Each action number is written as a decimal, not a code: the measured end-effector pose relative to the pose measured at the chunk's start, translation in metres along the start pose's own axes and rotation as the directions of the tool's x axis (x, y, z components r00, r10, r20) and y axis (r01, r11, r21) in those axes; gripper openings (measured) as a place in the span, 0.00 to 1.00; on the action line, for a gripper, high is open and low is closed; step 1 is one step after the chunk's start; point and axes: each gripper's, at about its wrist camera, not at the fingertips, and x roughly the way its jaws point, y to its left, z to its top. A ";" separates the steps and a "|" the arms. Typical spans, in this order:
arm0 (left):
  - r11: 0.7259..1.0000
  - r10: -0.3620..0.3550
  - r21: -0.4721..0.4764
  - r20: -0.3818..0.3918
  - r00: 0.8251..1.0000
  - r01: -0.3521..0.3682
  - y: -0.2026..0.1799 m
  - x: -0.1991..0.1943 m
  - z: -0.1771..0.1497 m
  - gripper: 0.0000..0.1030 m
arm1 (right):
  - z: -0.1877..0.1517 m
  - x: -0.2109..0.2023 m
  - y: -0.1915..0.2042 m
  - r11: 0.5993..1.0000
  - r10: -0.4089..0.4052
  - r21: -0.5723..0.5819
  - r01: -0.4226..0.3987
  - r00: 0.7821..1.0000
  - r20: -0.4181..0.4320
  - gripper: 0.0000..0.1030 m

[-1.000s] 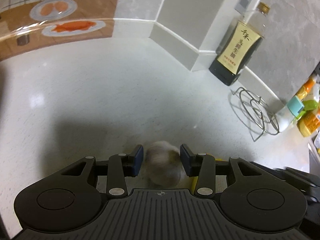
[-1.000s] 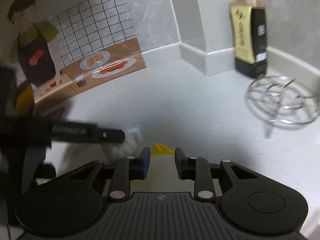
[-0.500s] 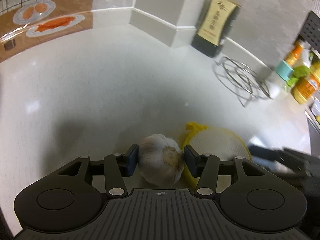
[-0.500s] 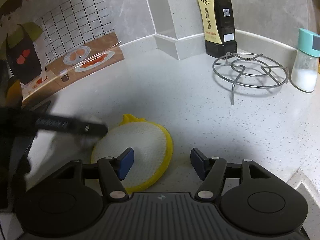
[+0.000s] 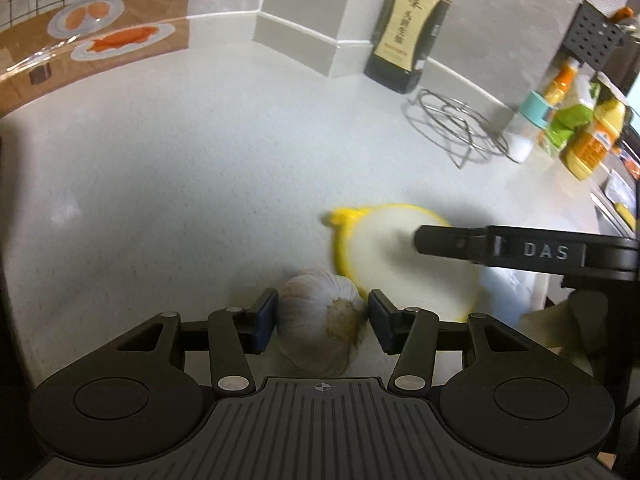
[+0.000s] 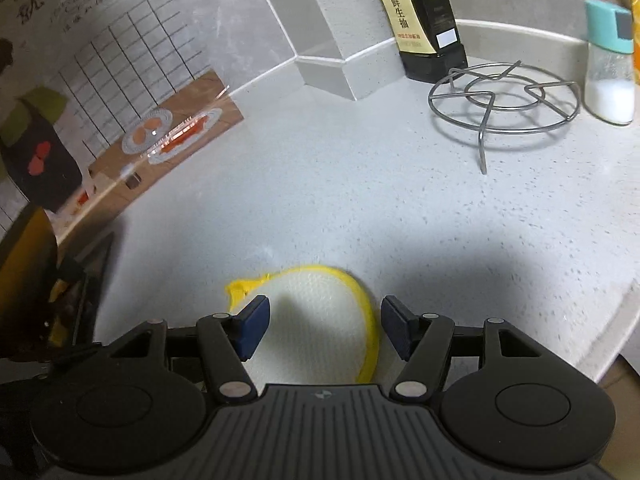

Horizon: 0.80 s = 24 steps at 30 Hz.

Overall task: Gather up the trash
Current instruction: 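Grasp the yellow-rimmed sponge edge with the right gripper while the left gripper holds the garlic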

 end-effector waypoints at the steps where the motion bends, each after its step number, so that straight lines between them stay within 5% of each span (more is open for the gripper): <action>1: 1.000 -0.003 0.002 0.001 1.000 0.003 0.000 -0.002 -0.002 0.53 | -0.002 -0.001 0.003 1.000 0.005 -0.002 -0.005 1.000 -0.009 0.60; 7: 0.998 -0.010 -0.062 0.005 1.000 0.011 0.018 -0.007 -0.004 0.53 | -0.003 -0.012 0.017 0.997 0.061 0.044 -0.059 0.997 -0.039 0.50; 11: 0.996 -0.017 -0.082 0.012 1.000 0.018 0.027 -0.011 -0.006 0.53 | 0.001 -0.025 0.019 0.983 0.161 0.100 -0.157 0.986 -0.038 0.50; 15: 0.995 -0.015 -0.097 0.019 1.000 0.017 0.034 -0.014 -0.008 0.53 | -0.005 -0.018 0.018 0.975 0.174 0.153 -0.161 0.981 -0.080 0.50; 20: 0.992 -0.004 -0.128 0.031 1.000 0.008 0.046 -0.018 -0.010 0.53 | -0.018 -0.008 0.007 0.928 0.274 0.295 -0.227 0.953 -0.131 0.50; 24: 0.991 -0.002 -0.130 0.034 0.999 0.006 0.048 -0.019 -0.010 0.53 | -0.026 -0.016 0.010 0.910 0.333 0.300 -0.286 0.936 -0.117 0.50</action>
